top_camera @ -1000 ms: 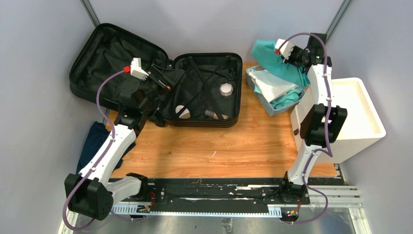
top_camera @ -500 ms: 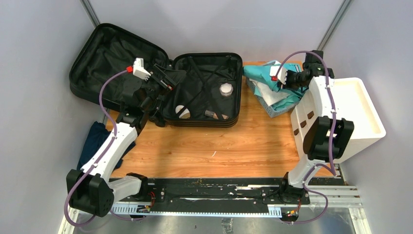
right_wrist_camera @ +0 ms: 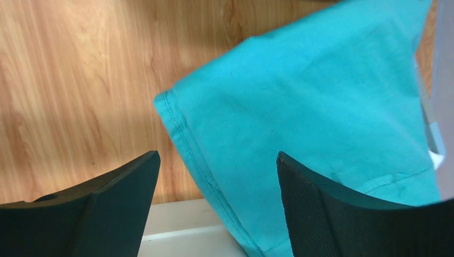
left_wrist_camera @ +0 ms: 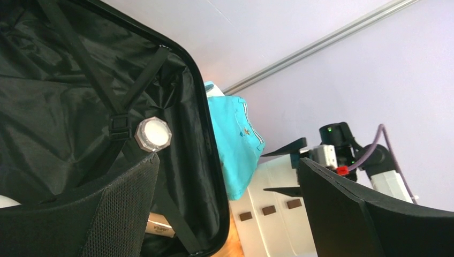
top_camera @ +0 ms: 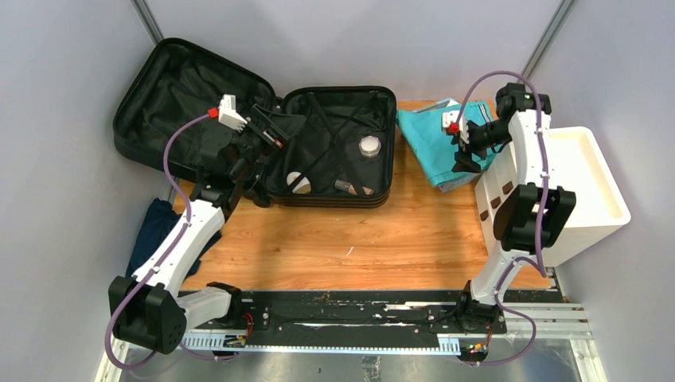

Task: Open, take out, and arrange the luggage
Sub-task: Place the clothes in the bin.

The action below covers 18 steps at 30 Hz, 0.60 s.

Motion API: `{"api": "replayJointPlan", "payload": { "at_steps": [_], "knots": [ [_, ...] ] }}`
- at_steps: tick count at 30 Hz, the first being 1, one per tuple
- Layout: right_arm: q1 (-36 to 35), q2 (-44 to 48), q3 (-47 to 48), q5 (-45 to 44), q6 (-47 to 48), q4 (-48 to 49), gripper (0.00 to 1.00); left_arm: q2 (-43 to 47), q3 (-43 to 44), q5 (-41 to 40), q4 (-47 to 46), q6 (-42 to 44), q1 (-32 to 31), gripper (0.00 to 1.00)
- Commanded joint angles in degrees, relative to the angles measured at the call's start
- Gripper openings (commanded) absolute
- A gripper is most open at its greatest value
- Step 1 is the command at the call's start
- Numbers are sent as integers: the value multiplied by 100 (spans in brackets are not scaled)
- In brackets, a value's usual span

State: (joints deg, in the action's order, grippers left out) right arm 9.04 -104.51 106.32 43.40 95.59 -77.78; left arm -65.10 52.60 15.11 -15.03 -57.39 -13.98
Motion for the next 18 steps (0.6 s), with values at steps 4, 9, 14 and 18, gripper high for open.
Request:
{"api": "replayJointPlan", "payload": {
  "at_steps": [4, 9, 14, 18],
  "knots": [
    [-17, -29, 919, 1225, -827, -1017, 83, -37, 93, 123, -138, 17, 44, 100],
    [-226, -418, 645, 163, -4232, 1517, 31, -83, 142, 188, -141, -13, 44, 100],
    [-236, -1175, 744, -1544, -5252, 2394, 11, -70, 173, 271, -213, -67, 44, 100],
    [-264, -1848, 824, -2489, -5239, 2538, 9, -178, 244, 373, -312, -129, 53, 100]
  ]
}}
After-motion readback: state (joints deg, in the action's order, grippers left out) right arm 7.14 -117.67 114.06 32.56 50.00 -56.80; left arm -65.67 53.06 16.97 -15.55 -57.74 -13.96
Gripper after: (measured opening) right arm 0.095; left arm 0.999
